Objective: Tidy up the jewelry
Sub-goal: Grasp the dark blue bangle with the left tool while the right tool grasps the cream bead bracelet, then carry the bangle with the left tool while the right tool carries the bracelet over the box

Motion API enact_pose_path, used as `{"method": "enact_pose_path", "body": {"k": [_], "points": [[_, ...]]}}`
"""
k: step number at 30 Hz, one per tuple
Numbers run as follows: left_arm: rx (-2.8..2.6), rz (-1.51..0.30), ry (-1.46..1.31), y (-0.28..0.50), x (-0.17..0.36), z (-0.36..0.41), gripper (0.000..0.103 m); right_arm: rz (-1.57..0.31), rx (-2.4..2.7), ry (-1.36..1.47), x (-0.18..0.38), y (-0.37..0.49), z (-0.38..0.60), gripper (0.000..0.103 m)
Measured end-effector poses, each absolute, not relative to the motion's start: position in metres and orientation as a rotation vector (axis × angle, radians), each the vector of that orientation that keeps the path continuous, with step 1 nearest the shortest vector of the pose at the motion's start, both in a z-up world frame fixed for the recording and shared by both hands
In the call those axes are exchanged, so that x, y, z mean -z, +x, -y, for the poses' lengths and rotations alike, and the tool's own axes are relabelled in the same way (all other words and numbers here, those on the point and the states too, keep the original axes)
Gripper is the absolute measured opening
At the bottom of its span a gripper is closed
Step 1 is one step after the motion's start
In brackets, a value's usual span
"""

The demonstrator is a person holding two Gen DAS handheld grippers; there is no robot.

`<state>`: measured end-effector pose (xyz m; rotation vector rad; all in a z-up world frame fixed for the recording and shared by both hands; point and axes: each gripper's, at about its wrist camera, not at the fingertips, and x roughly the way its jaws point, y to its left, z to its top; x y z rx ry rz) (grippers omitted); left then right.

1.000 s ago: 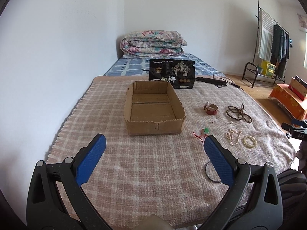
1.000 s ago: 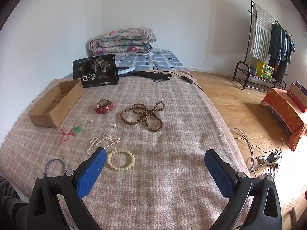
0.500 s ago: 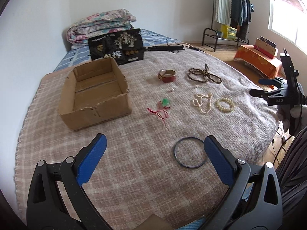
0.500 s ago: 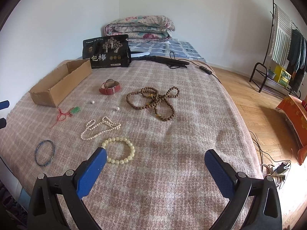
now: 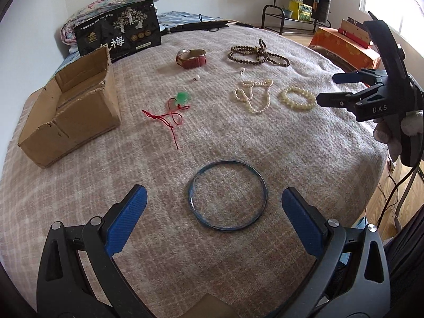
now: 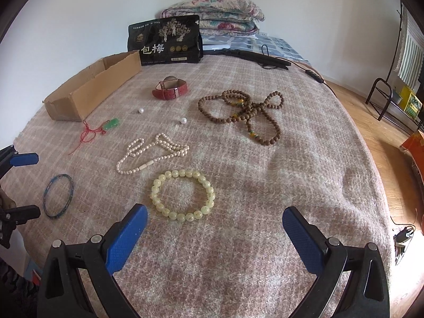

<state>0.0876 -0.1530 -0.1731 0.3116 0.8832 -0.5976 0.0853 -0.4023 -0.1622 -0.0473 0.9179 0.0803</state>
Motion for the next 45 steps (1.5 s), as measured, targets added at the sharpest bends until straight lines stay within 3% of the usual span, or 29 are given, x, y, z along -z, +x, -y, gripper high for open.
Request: {"method": "enact_pose_path", "body": {"k": [8,22,26,32,34,40,45], "points": [[0.561,-0.888,0.322,0.091,0.185,0.161,0.103,-0.979,-0.047,0.005,0.17,0.101,0.408,0.103],[0.507,-0.908,0.307,0.101,0.196,0.159,0.103,-1.041,-0.037,0.009,0.183,0.129,0.407,0.082],[0.53,-0.914,0.294,0.1,0.196,0.159,0.091,-1.044,-0.048,0.002,0.184,0.127,0.404,0.076],[0.546,-0.913,0.275,0.099,0.195,0.158,0.075,-1.05,-0.079,0.015,0.184,0.126,0.401,0.054],[0.554,-0.915,0.257,0.1,0.195,0.155,0.075,-1.052,-0.093,0.021,0.184,0.126,0.4,0.04],[0.561,-0.917,0.198,0.103,0.191,0.146,0.074,-1.051,-0.11,0.045,0.182,0.128,0.394,0.014],[0.552,-0.911,0.172,0.104,0.188,0.14,0.074,-1.037,-0.119,0.063,0.18,0.125,0.394,0.006]]}}
